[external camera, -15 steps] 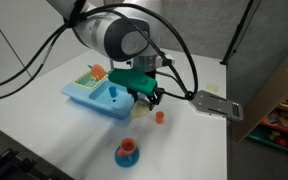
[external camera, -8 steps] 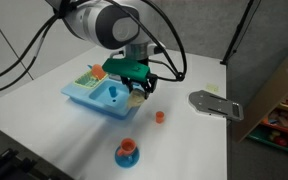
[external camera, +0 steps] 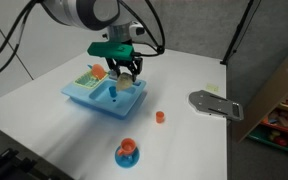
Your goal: Put the bottle on the sink
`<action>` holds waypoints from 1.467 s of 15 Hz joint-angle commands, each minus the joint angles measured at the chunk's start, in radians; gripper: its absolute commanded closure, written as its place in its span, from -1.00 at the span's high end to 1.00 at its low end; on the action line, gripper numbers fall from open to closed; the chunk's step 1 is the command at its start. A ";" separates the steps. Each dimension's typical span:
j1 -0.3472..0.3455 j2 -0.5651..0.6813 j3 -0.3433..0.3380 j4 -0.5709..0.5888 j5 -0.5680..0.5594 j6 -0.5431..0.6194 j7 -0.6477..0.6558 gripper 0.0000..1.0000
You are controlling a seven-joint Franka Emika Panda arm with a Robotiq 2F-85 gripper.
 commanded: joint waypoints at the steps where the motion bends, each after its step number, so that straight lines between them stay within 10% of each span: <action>1: 0.033 -0.048 0.019 -0.016 -0.026 -0.028 0.025 -0.12; 22: 0.157 -0.030 0.157 -0.047 0.057 0.056 0.094 -0.12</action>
